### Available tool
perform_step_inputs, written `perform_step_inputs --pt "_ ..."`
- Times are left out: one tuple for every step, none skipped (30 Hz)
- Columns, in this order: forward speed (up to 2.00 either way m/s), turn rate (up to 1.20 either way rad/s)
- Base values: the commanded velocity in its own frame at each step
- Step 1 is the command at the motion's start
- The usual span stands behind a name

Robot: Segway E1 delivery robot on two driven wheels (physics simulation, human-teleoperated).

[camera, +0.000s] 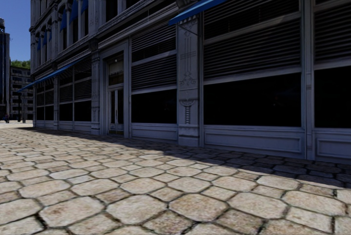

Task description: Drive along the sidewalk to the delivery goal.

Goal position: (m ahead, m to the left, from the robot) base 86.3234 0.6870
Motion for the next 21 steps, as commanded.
perform_step_inputs --pt "2.00 0.58" --pt "2.00 0.58" --pt "2.00 0.58" --pt "2.00 0.58" --pt "2.00 0.58" --pt "2.00 0.58" --pt "2.00 0.58" --pt "2.00 0.58" --pt "2.00 0.58" --pt "2.00 0.58" --pt "2.00 0.58" --pt "2.00 0.58" --pt "2.00 0.58" --pt "2.00 0.58" --pt "2.00 0.58" --pt "2.00 0.58" --pt "2.00 0.58" --pt "2.00 0.58" --pt "2.00 0.58" --pt "2.00 0.58" --pt "2.00 0.58"
